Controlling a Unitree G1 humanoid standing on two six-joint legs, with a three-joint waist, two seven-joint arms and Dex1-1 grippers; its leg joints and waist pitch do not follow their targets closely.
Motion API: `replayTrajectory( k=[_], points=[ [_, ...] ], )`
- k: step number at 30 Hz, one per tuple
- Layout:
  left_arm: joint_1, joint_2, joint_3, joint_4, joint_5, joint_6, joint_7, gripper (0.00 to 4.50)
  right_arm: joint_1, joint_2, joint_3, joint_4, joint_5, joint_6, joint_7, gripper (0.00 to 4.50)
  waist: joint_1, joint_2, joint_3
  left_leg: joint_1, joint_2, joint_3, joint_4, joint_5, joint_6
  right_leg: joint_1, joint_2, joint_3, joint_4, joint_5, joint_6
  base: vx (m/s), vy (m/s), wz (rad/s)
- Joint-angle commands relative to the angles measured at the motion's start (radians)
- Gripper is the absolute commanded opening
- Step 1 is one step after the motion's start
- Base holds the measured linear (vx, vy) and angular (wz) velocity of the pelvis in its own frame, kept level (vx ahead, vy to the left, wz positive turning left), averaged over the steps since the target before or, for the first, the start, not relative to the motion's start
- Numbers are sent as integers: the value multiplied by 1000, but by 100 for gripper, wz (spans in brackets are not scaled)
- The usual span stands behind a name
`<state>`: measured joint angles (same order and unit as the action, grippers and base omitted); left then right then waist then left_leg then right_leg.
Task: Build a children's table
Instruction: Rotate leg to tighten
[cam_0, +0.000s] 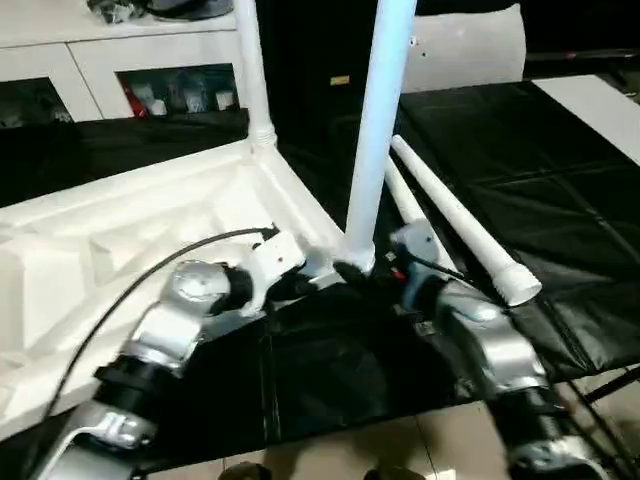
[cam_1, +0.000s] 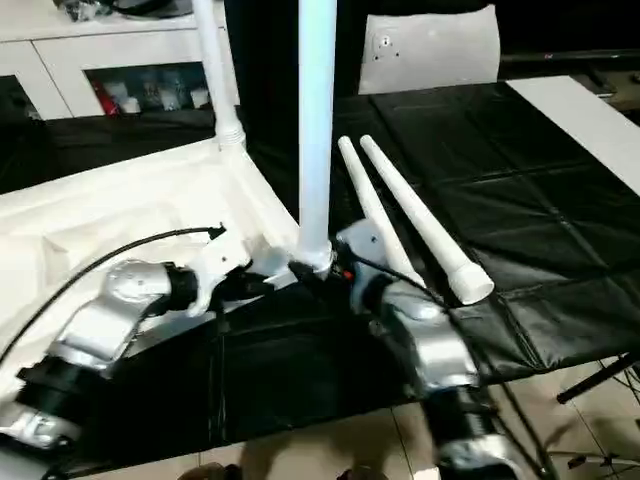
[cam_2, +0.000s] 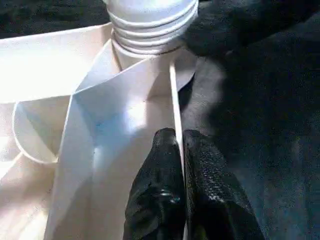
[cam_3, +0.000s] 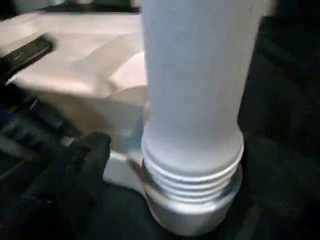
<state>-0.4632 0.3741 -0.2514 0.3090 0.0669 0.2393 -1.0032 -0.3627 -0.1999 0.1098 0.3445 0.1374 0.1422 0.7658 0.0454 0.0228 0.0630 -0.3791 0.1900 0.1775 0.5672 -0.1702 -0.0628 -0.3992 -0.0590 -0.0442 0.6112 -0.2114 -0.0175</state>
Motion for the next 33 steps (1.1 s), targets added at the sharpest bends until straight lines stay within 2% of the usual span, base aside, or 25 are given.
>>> replayTrajectory(
  k=[1, 2, 7, 10, 13, 15, 20, 22, 26, 29, 32, 33],
  points=[
    [7, 10, -22, 7, -40, -81, -90, 0, -4, -26, 30, -32, 18, -15, 87, 447, 1, -5, -61, 10, 34, -10, -47, -111, 104, 54, -70, 43, -63, 24, -228, 0, 0, 0],
    [8, 15, -21, 12, -49, -91, -109, 0, -6, -39, 32, -32, 17, -22, 105, 447, 3, -8, -61, 11, 35, -9, -47, -114, 105, 54, -70, 42, -65, 12, -227, 0, 0, 0],
    [-18, 79, -39, 64, -79, -162, -261, 0, -35, -134, 72, -19, 16, -48, 274, 447, 15, -6, -60, 15, 40, -8, -48, -135, 97, 50, -71, 41, -63, -39, -231, 0, 0, 0],
    [-44, 114, -55, 104, -79, -207, -335, 0, -59, -172, 98, 6, 13, -53, 359, 447, 21, -11, -58, 15, 41, -6, -48, -146, 90, 49, -72, 41, -64, -66, -229, 0, 0, 0],
    [-62, 129, -64, 130, -81, -231, -384, 0, -70, -198, 125, 15, 15, -63, 430, 447, 25, -10, -59, 15, 42, -6, -46, -142, 87, 48, -73, 41, -61, -58, -232, 0, 0, 0],
    [-73, 137, -73, 147, -86, -254, -429, 0, -83, -207, 136, 31, 20, -76, 479, 447, 31, -13, -61, 15, 42, -5, -44, -127, 94, 48, -74, 40, -57, -27, -240, 0, 0, 0],
    [-84, 150, -91, 164, -85, -278, -472, 0, -103, -211, 141, 53, 35, -74, 524, 400, 43, -14, -62, 14, 44, -5, -42, -108, 104, 48, -75, 40, -51, 9, -255, 0, 0, 0],
    [-91, 153, -103, 176, -86, -299, -499, 0, -122, -206, 148, 78, 36, -87, 544, 385, 44, -12, -61, 14, 44, -6, -43, -119, 99, 48, -76, 39, -52, -11, -253, 0, 0, 0],
    [-102, 147, -105, 195, -82, -312, -508, 0, -135, -195, 155, 98, 38, -99, 565, 363, 44, -14, -61, 15, 44, -5, -43, -134, 85, 48, -77, 40, -55, -40, -251, 0, 0, 0],
    [-107, 144, -106, 208, -81, -322, -512, 0, -136, -189, 160, 98, 40, -101, 580, 327, 45, -16, -61, 14, 44, -6, -43, -121, 88, 49, -76, 39, -51, -20, -250, 0, 0, 0],
    [-110, 145, -108, 214, -81, -326, -514, 0, -133, -181, 165, 94, 43, -100, 589, 314, 46, -16, -61, 15, 45, -6, -43, -124, 91, 48, -76, 39, -52, -21, -254, 0, 0, 0],
    [-111, 145, -109, 217, -82, -328, -516, 0, -133, -178, 167, 94, 44, -103, 594, 288, 46, -16, -60, 15, 45, -6, -44, -125, 89, 48, -77, 39, -52, -26, -253, 0, 0, 0]
  ],
)
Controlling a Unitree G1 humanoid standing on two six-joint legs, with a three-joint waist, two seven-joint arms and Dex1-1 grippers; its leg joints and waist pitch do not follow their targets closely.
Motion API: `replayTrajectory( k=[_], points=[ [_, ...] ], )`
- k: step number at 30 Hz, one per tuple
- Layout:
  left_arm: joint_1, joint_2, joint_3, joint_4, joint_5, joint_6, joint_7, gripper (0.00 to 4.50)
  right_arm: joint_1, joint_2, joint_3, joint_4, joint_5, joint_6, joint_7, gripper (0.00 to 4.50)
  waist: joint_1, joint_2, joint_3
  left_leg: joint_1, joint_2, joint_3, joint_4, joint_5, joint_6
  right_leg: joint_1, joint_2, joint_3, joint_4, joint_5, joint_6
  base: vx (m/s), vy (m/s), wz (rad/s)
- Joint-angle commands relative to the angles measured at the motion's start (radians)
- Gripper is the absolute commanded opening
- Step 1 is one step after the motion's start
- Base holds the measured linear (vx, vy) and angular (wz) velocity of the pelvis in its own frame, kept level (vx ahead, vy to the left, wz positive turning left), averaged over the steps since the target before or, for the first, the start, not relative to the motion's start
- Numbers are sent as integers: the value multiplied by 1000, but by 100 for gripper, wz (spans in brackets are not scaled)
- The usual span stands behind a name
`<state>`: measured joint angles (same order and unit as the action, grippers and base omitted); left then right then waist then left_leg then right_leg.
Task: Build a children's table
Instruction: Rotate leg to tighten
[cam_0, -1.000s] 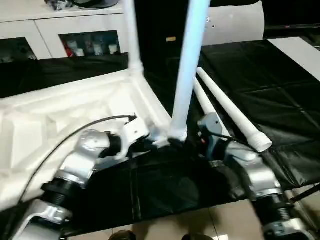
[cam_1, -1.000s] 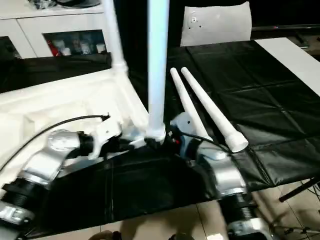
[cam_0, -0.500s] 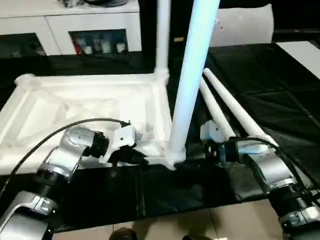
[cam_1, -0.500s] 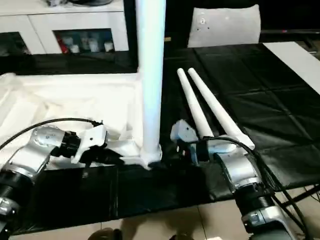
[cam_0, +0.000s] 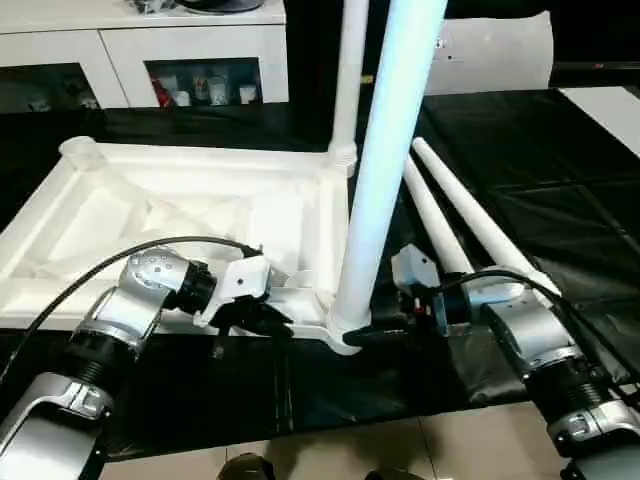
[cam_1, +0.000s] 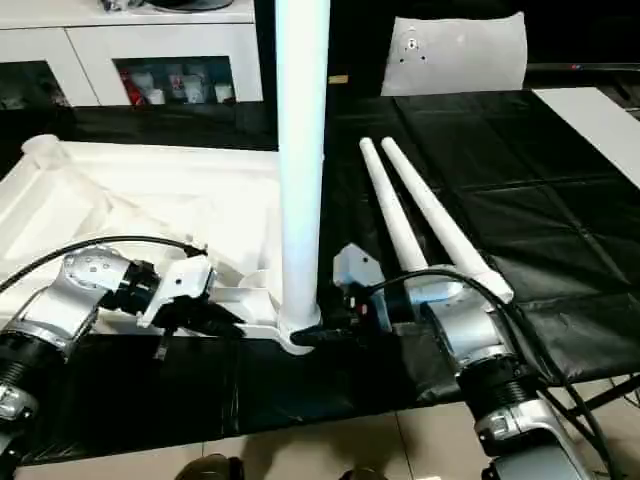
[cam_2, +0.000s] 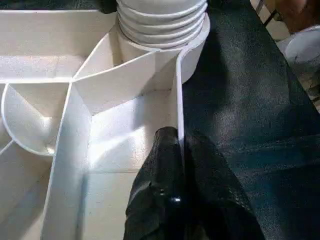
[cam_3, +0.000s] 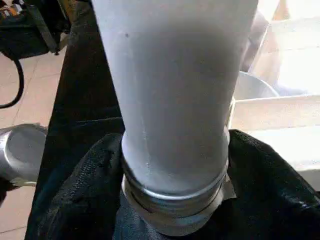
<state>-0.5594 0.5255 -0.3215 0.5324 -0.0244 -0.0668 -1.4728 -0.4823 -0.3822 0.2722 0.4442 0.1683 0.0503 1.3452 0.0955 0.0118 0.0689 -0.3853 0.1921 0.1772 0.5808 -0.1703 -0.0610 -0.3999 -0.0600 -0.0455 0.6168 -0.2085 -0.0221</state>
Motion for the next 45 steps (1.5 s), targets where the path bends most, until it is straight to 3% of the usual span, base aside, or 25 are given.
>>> replayTrajectory(
  k=[1, 10, 15, 17, 19, 21, 22, 24, 26, 31, 33, 34, 36, 38, 39, 43, 45],
  points=[
    [-15, -6, -40, -4, 10, -24, -47, 0, -13, 7, 6, -5, 13, -13, 16, 283, -4, -5, -66, 21, 43, -6, -57, -126, 87, 48, -76, 40, -58, -30, -248, 0, 0, 0],
    [-15, -7, -37, 11, 11, -29, -40, 0, 10, 27, 11, -28, 40, 9, 38, 272, -4, -4, -66, 21, 42, -6, -57, -126, 85, 49, -77, 40, -57, -38, -246, 0, 0, 0],
    [11, -32, 3, -24, 15, 31, 86, 0, 72, 66, -13, -102, 85, 94, -26, 272, 0, 0, -64, 22, 45, -7, -59, -138, 78, 47, -76, 41, -59, -43, -244, 0, 0, 0],
    [38, -67, 32, -72, 22, 107, 203, 0, 110, 130, -41, -135, 101, 134, -139, 272, 0, 2, -60, 23, 46, -8, -65, -171, 57, 45, -78, 42, -65, -105, -234, 0, 0, 0],
    [63, -112, 64, -127, 11, 192, 302, 0, 133, 192, -55, -142, 87, 140, -253, 272, -8, 2, -55, 26, 47, -11, -72, -226, 28, 42, -83, 43, -75, -198, -221, 0, 0, 0],
    [78, -142, 82, -164, 1, 243, 354, 0, 140, 228, -61, -137, 72, 143, -322, 272, -24, -3, -49, 23, 40, -15, -78, -261, 4, 42, -81, 44, -87, -313, -185, 0, 0, 0],
    [96, -177, 90, -207, 3, 291, 410, 0, 139, 278, -69, -121, 57, 147, -403, 272, -27, 0, -49, 23, 41, -17, -79, -263, 0, 42, -82, 45, -86, -322, -179, 0, 0, 0],
    [123, -261, 104, -281, 33, 385, 552, 0, 121, 389, -93, -79, 31, 184, -575, 272, -55, -4, -46, 17, 39, -18, -84, -267, -6, 40, -78, 46, -88, -326, -175, 0, 0, 0],
    [129, -297, 108, -304, 47, 419, 609, 0, 106, 426, -94, -59, 12, 192, -630, 272, -63, -6, -47, 21, 34, -17, -78, -269, 1, 38, -78, 48, -96, -361, -158, 0, 0, 0],
    [120, -412, 106, -347, 117, 499, 794, 0, 24, 518, -102, 39, -59, 201, -813, 272, -71, -4, -52, 19, 30, -12, -73, -221, 22, 38, -73, 50, -97, -311, -157, 0, 0, 0],
    [123, -436, 101, -369, 118, 526, 810, 0, 16, 532, -110, 44, -50, 197, -814, 272, -69, -7, -59, 18, 30, -10, -69, -185, 39, 43, -72, 49, -92, -229, -170, 0, 0, 0],
    [125, -434, 92, -376, 120, 529, 798, 0, 21, 528, -107, 37, -50, 193, -801, 327, -67, -5, -59, 18, 31, -10, -68, -178, 44, 43, -72, 50, -90, -213, -170, 0, 0, 0],
    [132, -427, 81, -392, 133, 541, 782, 0, 34, 521, -107, 23, -67, 181, -798, 341, -65, -4, -65, 14, 30, -9, -64, -124, 65, 48, -69, 48, -79, -105, -185, 0, 0, 0],
    [138, -408, 87, -391, 129, 533, 765, 0, 59, 494, -111, -4, -64, 170, -777, 349, -62, -4, -66, 15, 30, -8, -63, -114, 77, 49, -69, 47, -77, -73, -192, 0, 0, 0],
    [139, -391, 89, -388, 128, 526, 753, 0, 72, 476, -117, -19, -62, 164, -771, 385, -61, -3, -67, 16, 31, -7, -62, -116, 80, 49, -70, 48, -77, -70, -198, 0, 0, 0],
    [152, -336, 95, -390, 129, 506, 708, 0, 109, 406, -138, -78, -51, 135, -739, 397, -55, -1, -66, 18, 32, -7, -62, -128, 79, 51, -70, 47, -79, -81, -196, 0, 0, 0],
    [159, -284, 85, -378, 130, 471, 654, 0, 137, 344, -148, -136, -35, 118, -676, 438, -52, -2, -67, 17, 32, -8, -62, -132, 80, 53, -69, 47, -79, -87, -191, 0, 0, 0]
  ],
)
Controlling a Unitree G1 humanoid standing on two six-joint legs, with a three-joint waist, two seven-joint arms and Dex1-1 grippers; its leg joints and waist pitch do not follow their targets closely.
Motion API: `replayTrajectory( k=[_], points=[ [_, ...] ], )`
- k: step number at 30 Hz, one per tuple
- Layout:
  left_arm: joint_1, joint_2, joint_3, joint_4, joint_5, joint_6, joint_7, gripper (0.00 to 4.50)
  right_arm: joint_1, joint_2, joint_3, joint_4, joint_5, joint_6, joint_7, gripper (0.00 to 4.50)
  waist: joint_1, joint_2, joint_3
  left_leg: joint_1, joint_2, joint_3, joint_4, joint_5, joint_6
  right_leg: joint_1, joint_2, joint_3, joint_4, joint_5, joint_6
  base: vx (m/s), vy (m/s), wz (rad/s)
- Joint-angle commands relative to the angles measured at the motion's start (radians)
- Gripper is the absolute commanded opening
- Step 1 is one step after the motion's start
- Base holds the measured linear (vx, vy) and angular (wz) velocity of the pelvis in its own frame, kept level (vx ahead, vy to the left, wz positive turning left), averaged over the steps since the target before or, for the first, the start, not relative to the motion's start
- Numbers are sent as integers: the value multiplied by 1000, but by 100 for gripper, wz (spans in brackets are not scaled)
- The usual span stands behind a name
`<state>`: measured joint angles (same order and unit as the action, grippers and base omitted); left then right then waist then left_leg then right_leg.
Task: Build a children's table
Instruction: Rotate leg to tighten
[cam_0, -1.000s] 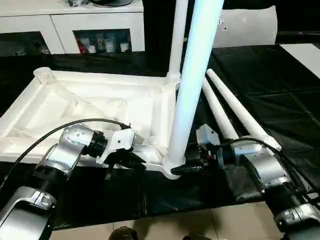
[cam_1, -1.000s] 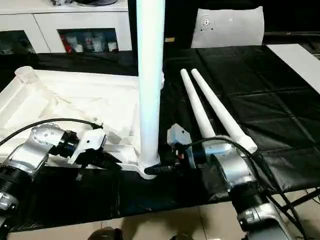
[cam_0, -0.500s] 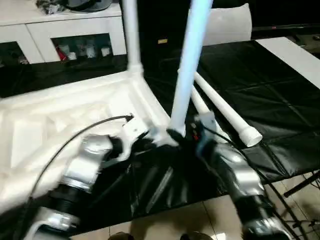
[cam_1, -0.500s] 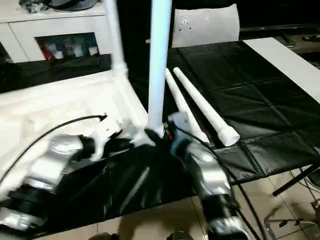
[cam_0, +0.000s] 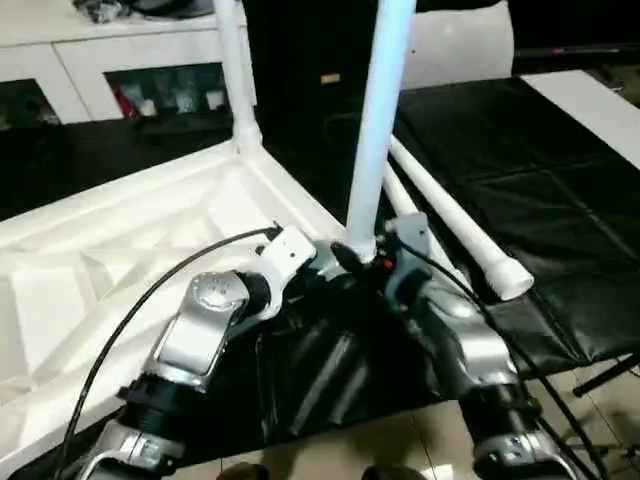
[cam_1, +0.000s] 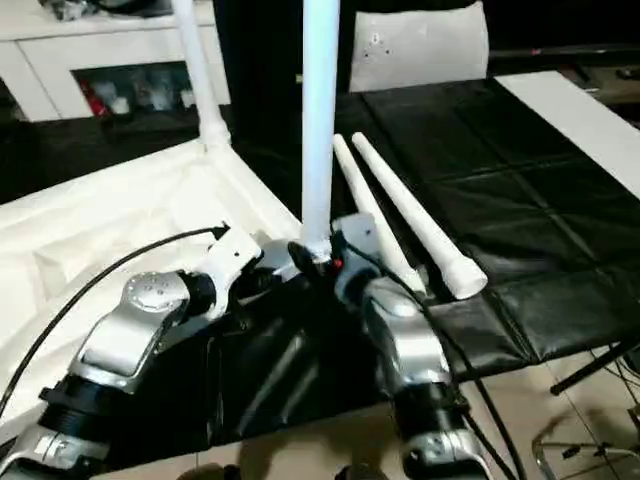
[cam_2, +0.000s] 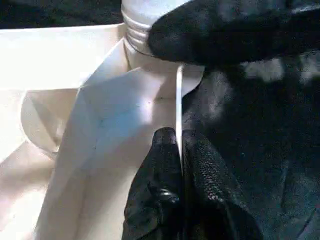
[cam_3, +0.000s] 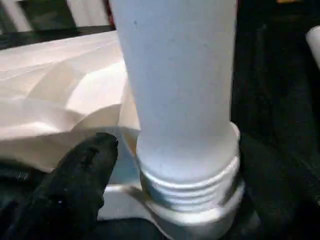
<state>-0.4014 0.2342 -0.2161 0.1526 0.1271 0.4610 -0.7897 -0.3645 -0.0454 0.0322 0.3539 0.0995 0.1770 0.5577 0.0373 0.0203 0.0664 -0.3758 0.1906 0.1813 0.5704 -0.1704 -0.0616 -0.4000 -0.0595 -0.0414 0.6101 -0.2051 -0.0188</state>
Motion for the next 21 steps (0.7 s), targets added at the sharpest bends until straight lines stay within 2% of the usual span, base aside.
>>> replayTrajectory(
  k=[1, 2, 4, 5, 7, 9, 11, 12, 15, 17, 21],
  points=[
    [1, 10, -21, 3, -20, -62, -31, 0, 21, 4, 91, -48, 35, -9, 114, 438, 7, -10, -64, 8, 34, -12, -52, -134, 82, 53, -70, 42, -73, -91, -192, 0, 0, 0],
    [3, 35, -23, 15, -25, -95, -64, 0, 29, -33, 82, -72, 41, -11, 147, 444, 5, -11, -63, 5, 32, -12, -53, -139, 83, 53, -69, 42, -73, -97, -189, 0, 0, 0],
    [4, 62, -27, 30, -31, -134, -105, 0, 33, -80, 80, -93, 41, -16, 187, 447, 4, -11, -63, 7, 33, -11, -52, -144, 79, 52, -70, 42, -73, -107, -191, 0, 0, 0],
    [6, 82, -34, 40, -37, -166, -142, 0, 34, -112, 85, -100, 37, -24, 219, 447, 4, -11, -69, 9, 32, -12, -50, -146, 77, 55, -69, 41, -73, -120, -191, 0, 0, 0],
    [8, 116, -46, 55, -47, -207, -207, 0, 33, -158, 86, -106, 32, -31, 276, 447, 7, -10, -69, 9, 34, -11, -48, -135, 80, 53, -70, 42, -70, -101, -196, 0, 0, 0],
    [7, 151, -57, 71, -67, -250, -278, 0, 26, -200, 84, -110, 40, -33, 341, 447, 8, -15, -72, 9, 33, -11, -46, -129, 86, 55, -69, 42, -67, -80, -202, 0, 0, 0],
    [0, 176, -60, 92, -87, -291, -333, 0, 13, -236, 92, -105, 44, -37, 389, 447, 12, -13, -74, 9, 34, -10, -44, -118, 93, 55, -70, 41, -63, -62, -213, 0, 0, 0],
    [0, 176, -60, 92, -87, -291, -333, 0, 13, -236, 92, -105, 44, -37, 389, 447, 17, -10, -76, 14, 36, -9, -43, -112, 96, 51, -69, 42, -61, -47, -221, 0, 0, 0],
    [-16, 215, -74, 112, -112, -315, -425, 0, -12, -288, 117, -83, 42, -44, 466, 447, 28, -12, -76, 14, 39, -8, -42, -109, 95, 50, -71, 40, -55, -39, -233, 0, 0, 0],
    [-21, 230, -82, 123, -116, -332, -459, 0, -21, -303, 126, -74, 45, -47, 494, 447, 32, -12, -75, 15, 40, -8, -42, -115, 90, 50, -71, 40, -56, -48, -233, 0, 0, 0],
    [-39, 271, -107, 161, -132, -386, -565, 0, -49, -329, 147, -51, 56, -54, 584, 447, 46, -13, -73, 14, 40, -8, -42, -161, 68, 47, -73, 40, -59, -125, -217, 0, 0, 0]
  ],
)
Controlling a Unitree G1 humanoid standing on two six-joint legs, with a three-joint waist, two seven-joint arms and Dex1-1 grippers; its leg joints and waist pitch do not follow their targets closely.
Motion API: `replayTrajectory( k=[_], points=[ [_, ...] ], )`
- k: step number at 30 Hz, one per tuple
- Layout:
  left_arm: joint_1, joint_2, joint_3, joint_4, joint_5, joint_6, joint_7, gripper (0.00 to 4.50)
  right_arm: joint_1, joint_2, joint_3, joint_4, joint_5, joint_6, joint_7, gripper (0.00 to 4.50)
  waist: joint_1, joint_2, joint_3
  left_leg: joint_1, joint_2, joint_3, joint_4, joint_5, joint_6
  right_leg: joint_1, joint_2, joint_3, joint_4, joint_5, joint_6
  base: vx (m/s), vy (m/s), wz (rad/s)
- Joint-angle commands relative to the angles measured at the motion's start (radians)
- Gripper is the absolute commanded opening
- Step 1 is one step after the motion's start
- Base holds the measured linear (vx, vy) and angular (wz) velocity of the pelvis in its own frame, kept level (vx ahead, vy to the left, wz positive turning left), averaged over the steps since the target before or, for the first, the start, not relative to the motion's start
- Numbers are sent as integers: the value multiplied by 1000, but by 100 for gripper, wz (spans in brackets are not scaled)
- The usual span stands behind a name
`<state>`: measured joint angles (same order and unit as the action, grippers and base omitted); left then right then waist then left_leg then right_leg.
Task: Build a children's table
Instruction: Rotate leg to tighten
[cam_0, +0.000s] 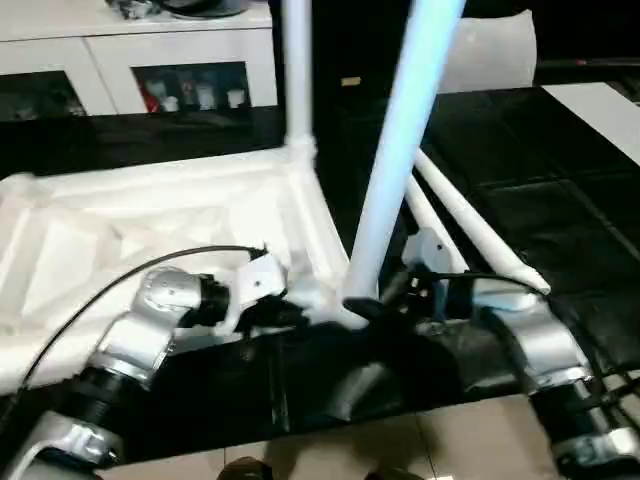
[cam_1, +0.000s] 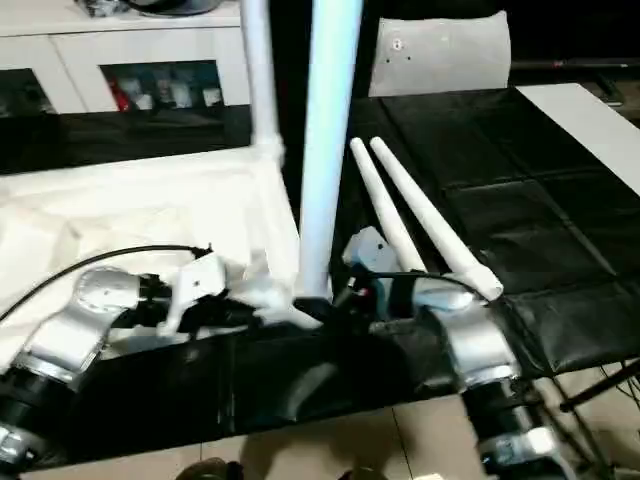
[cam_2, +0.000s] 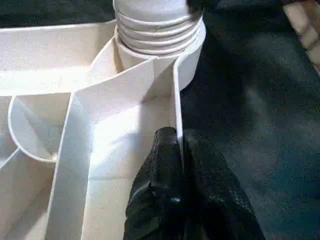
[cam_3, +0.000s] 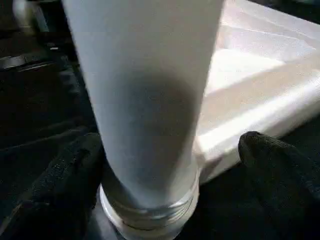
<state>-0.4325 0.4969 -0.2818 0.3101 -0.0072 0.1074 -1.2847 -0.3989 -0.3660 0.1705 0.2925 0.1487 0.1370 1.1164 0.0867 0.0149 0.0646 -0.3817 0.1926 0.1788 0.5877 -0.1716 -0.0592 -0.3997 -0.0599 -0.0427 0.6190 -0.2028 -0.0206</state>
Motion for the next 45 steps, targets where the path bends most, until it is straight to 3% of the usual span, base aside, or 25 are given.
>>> replayTrajectory(
  k=[1, 3, 9, 21, 24, 26, 30, 35, 42, 45],
  points=[
    [-12, 16, -47, 10, 3, -42, -87, 0, -19, -10, 11, 15, 12, -19, 46, 447, -1, -11, -71, 22, 40, -6, -60, -167, 59, 45, -75, 42, -69, -144, -210, 0, 0, 0],
    [-14, 21, -51, 13, 4, -47, -98, 0, -23, -11, 13, 19, 15, -22, 59, 447, 2, -9, -71, 22, 40, -6, -60, -174, 52, 43, -75, 42, -69, -157, -209, 0, 0, 0],
    [-31, 45, -76, 40, 8, -90, -145, 0, -42, -29, 42, 34, 54, -23, 166, 389, 4, -11, -72, 21, 40, -8, -60, -189, 43, 43, -74, 42, -68, -162, -204, 0, 0, 0],
    [-61, 49, -86, 95, 8, -135, -167, 0, -46, -31, 95, 61, 21, -64, 221, 291, 11, -13, -76, 21, 40, -9, -59, -183, 36, 44, -75, 40, -64, -138, -214, 0, 0, 0],
    [-62, 49, -85, 99, 9, -138, -167, 0, -45, -28, 95, 63, 14, -74, 206, 291, 12, -14, -76, 21, 39, -9, -59, -184, 36, 45, -75, 41, -64, -138, -213, 0, 0, 0],
    [-67, 48, -86, 108, 7, -143, -168, 0, -43, -16, 92, 59, 29, -38, 195, 291, 11, -14, -76, 20, 39, -9, -59, -185, 36, 45, -74, 40, -64, -142, -212, 0, 0, 0],
    [-70, 46, -86, 118, 6, -151, -167, 0, -33, -11, 92, 47, 51, 9, 199, 329, 12, -12, -74, 22, 40, -9, -61, -206, 27, 43, -74, 40, -67, -173, -207, 0, 0, 0],
    [-72, 48, -88, 125, 5, -158, -165, 0, -21, -9, 92, 53, 26, -31, 161, 372, 11, -11, -73, 22, 40, -10, -62, -208, 19, 42, -74, 41, -67, -163, -207, 0, 0, 0],
    [-81, 48, -90, 137, 6, -166, -167, 0, -21, 10, 91, 54, 29, 15, 133, 372, 11, -11, -70, 23, 40, -11, -65, -226, 14, 40, -74, 41, -70, -202, -198, 0, 0, 0],
    [-85, 48, -91, 143, 8, -169, -167, 0, -21, 15, 90, 52, 45, 29, 136, 344, 11, -12, -72, 22, 41, -11, -65, -221, 14, 41, -75, 42, -68, -189, -199, 0, 0, 0]
  ],
)
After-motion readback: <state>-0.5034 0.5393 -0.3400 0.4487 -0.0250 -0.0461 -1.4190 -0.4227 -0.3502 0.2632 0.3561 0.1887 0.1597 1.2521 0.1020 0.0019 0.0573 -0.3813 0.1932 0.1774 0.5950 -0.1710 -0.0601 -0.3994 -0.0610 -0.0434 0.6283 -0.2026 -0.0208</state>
